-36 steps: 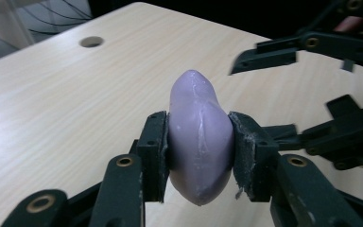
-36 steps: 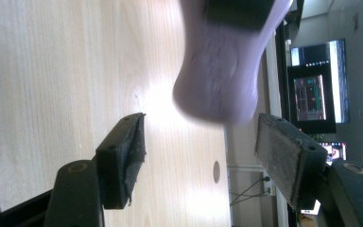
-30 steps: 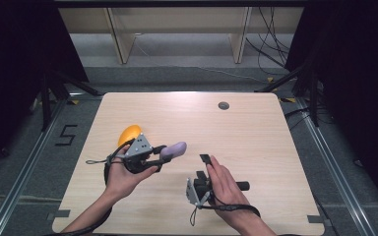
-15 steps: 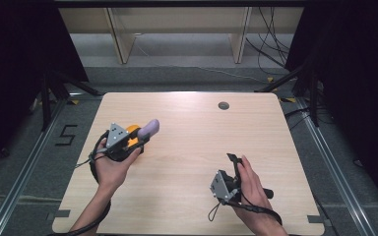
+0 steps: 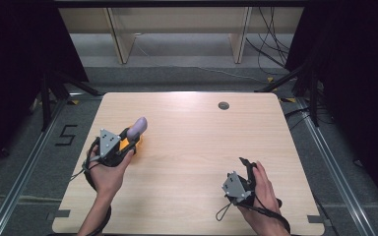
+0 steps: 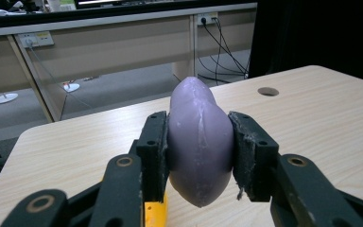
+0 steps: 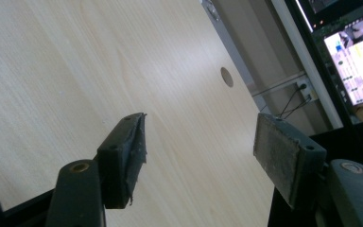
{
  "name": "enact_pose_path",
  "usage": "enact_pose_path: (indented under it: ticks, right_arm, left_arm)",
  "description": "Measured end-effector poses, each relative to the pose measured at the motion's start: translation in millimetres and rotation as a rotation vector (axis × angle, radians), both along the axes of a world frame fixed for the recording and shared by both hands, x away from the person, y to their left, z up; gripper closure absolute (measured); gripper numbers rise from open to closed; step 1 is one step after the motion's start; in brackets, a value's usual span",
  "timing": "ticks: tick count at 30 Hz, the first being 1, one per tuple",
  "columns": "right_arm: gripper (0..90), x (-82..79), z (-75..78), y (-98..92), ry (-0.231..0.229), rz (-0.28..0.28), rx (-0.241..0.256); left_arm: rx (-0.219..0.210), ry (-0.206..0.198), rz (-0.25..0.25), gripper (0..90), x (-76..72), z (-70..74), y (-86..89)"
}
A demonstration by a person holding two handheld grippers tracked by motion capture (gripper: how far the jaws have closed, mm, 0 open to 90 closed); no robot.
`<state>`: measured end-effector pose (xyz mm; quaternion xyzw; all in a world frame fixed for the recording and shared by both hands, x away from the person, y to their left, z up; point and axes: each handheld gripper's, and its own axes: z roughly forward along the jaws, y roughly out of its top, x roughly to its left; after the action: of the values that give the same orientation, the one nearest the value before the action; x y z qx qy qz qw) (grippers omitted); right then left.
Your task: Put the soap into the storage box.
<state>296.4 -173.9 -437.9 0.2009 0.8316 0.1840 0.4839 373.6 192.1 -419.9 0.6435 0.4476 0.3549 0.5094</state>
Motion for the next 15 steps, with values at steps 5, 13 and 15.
enact_pose_path:
  ticks: [5,13,15]
  right_arm:
    - [35.6,3.5,-0.3,-6.9,0.018,-0.025,0.049]
    - [35.6,4.8,-1.8,-8.4,0.045,-0.030,0.088]
    - [35.6,4.9,-2.0,-8.4,0.047,-0.030,0.090]
  left_arm:
    - [-0.011,-0.036,0.031,59.1,-4.1,1.4,3.1]
    - [-0.009,-0.061,0.073,59.1,-2.3,-1.8,6.1]
    - [-0.012,-0.064,0.079,59.1,-1.1,-3.4,6.7]
